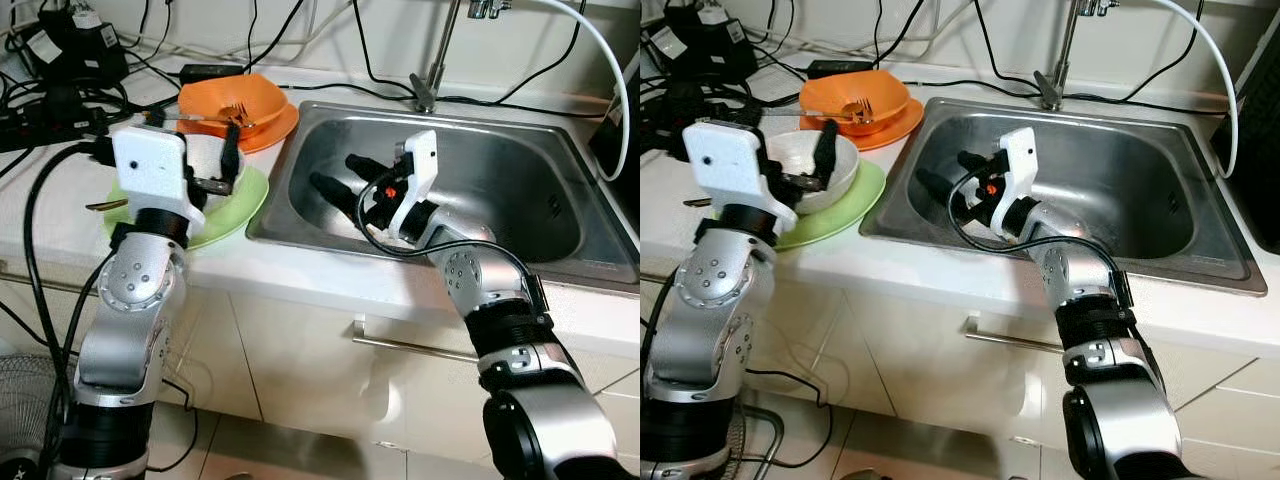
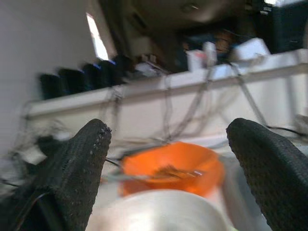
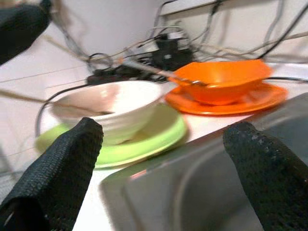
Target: Kitchen organization
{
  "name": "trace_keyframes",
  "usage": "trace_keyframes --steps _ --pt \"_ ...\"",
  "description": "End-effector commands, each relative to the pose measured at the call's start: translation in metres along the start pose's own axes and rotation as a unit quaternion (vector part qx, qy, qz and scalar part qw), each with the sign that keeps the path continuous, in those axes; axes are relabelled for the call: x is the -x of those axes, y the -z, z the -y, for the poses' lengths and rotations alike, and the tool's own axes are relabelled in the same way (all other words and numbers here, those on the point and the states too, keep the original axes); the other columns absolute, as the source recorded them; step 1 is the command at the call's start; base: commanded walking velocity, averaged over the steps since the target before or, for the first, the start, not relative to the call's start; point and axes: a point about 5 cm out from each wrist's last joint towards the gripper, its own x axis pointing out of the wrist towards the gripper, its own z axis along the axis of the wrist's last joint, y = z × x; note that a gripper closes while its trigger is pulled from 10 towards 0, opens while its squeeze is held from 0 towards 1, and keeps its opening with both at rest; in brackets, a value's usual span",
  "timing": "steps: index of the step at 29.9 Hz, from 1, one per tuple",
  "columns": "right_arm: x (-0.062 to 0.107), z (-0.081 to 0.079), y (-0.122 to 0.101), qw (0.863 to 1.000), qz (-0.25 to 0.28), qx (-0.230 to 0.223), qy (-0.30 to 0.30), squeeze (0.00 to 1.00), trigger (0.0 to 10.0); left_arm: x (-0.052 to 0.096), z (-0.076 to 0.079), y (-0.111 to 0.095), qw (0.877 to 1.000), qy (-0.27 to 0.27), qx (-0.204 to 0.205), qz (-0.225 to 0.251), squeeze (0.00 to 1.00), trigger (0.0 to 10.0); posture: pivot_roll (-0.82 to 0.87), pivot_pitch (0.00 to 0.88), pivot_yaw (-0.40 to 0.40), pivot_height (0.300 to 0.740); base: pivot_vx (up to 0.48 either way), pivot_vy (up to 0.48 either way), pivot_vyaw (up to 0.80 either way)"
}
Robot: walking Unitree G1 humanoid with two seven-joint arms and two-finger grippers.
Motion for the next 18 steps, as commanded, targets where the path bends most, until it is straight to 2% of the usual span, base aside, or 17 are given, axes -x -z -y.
trace_keyframes --steps 1,2,3,4,5,6,12,14,15,18 --pt "0.001 -0.008 -0.001 1.000 -0.002 -0.003 -0.020 0.00 10.0 0.003 -0.008 -0.008 0.999 -0.030 -0.020 0.025 0.83 10.0 0.00 0.044 0.028 0.740 0.000 0.000 0.00" --pt "0.003 -0.012 -0.001 1.000 -0.004 -0.005 -0.023 0.00 10.0 0.005 -0.011 -0.009 0.998 -0.043 -0.027 0.030 0.49 10.0 0.00 0.045 0.028 0.740 0.000 0.000 0.00" --pt "0.003 -0.012 -0.001 1.000 -0.004 -0.005 -0.023 0.00 10.0 0.005 -0.011 -0.009 0.998 -0.043 -0.027 0.030 0.49 10.0 0.00 0.045 0.028 0.740 0.000 0.000 0.00" --pt "0.005 -0.016 -0.001 1.000 -0.006 -0.008 -0.027 0.00 10.0 0.007 -0.013 -0.010 0.997 -0.052 -0.036 0.034 0.22 10.0 0.00 0.045 0.031 0.740 0.000 0.000 0.00" --pt "0.006 -0.018 -0.001 0.999 -0.007 -0.012 -0.031 0.00 10.0 0.010 -0.014 -0.011 0.997 -0.060 -0.044 0.037 0.03 10.0 0.00 0.045 0.031 0.740 0.000 0.000 0.00" --pt "0.008 -0.020 0.000 0.999 -0.010 -0.014 -0.036 0.00 10.0 0.012 -0.016 -0.011 0.995 -0.070 -0.051 0.040 0.00 10.0 0.00 0.042 0.031 0.740 0.000 0.000 0.00" --pt "0.015 -0.028 0.004 0.999 -0.020 -0.014 -0.047 0.00 10.0 0.024 -0.027 -0.016 0.988 -0.122 -0.076 0.052 0.00 10.0 0.00 0.038 0.030 0.740 0.000 0.000 0.00" --pt "0.018 -0.032 0.005 0.998 -0.024 -0.017 -0.046 0.00 10.0 0.033 -0.031 -0.010 0.986 -0.142 -0.081 0.036 0.00 10.0 0.01 0.036 0.026 0.740 0.000 0.000 0.00" --pt "0.018 -0.032 0.005 0.998 -0.024 -0.017 -0.046 0.00 10.0 0.033 -0.031 -0.010 0.986 -0.142 -0.081 0.036 0.00 10.0 0.01 0.036 0.026 0.740 0.000 0.000 0.00" --pt "0.021 -0.036 0.006 0.998 -0.030 -0.026 -0.051 0.00 10.0 0.047 -0.036 0.004 0.983 -0.170 -0.071 0.000 0.00 10.0 0.02 0.038 0.019 0.740 0.000 0.000 0.00"
